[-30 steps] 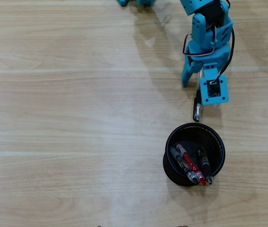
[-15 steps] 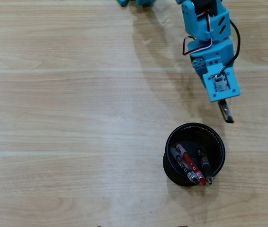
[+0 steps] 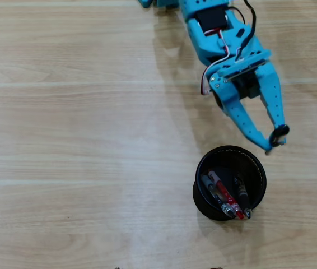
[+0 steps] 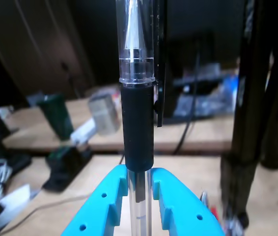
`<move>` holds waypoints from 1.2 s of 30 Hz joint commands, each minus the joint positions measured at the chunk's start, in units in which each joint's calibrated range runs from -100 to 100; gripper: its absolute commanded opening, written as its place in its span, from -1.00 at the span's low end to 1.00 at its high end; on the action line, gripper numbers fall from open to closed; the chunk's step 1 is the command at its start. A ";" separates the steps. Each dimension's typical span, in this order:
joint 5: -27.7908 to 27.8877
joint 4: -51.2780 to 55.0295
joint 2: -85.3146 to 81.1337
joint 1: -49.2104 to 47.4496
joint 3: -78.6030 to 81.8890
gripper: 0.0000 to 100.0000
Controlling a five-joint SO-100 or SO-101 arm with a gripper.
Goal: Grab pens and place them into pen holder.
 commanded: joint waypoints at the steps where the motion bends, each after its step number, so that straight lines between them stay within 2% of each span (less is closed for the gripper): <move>1: 0.44 -3.17 8.05 1.64 -13.85 -0.96; 5: 0.44 -3.86 15.40 2.60 -19.20 -0.96; 13: 0.91 -4.03 17.26 4.06 -15.66 -0.95; 15: 0.91 -4.20 17.18 4.14 -14.58 -0.90; 17: 1.12 -6.61 16.67 4.14 -12.95 -0.76; 20: 3.84 -13.31 15.74 4.46 -9.51 -0.62; 24: 4.94 -18.21 13.04 5.19 -6.88 -0.62; 27: 9.01 -16.32 7.37 5.75 -3.98 -0.67; 29: 11.94 -9.18 1.03 5.67 0.00 -0.75; 32: 18.27 14.11 -13.76 4.94 10.50 -0.91; 34: 25.95 33.88 -26.10 4.78 18.56 -0.93; 36: 34.47 51.15 -37.94 5.91 26.98 -0.86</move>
